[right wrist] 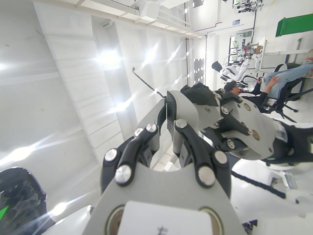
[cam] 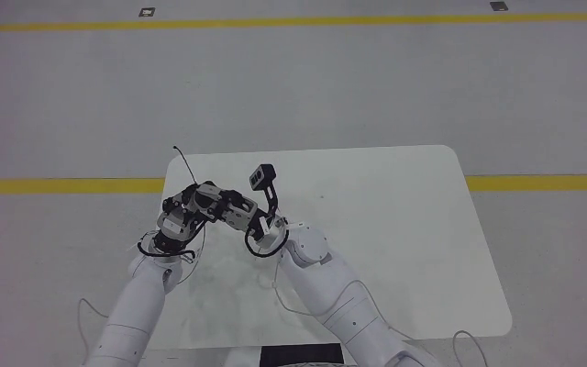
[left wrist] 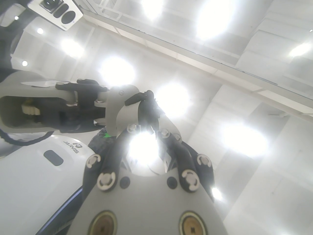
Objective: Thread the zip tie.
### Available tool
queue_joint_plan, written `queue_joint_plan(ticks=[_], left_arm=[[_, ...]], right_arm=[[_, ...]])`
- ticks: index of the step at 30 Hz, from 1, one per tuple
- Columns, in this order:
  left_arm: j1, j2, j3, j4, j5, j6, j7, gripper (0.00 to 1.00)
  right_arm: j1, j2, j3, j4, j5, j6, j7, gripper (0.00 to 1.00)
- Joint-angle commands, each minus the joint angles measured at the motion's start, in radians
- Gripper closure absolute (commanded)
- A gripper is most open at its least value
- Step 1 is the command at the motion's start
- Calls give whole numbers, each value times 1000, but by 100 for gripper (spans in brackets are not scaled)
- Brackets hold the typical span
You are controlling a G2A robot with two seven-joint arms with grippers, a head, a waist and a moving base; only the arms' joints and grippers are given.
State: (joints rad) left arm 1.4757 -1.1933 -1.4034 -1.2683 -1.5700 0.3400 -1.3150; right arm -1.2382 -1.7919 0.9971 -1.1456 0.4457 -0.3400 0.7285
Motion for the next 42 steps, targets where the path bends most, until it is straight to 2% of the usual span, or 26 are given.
queue_joint_plan(ticks=[1, 42], left_arm=[[0, 0, 0, 0, 0, 0, 0, 100], [0, 0, 0, 0, 0, 0, 0, 100]], right_arm=[[-1, 1, 1, 4, -3, 0, -2, 100], [5, 12, 5, 58, -56, 0, -72, 100]])
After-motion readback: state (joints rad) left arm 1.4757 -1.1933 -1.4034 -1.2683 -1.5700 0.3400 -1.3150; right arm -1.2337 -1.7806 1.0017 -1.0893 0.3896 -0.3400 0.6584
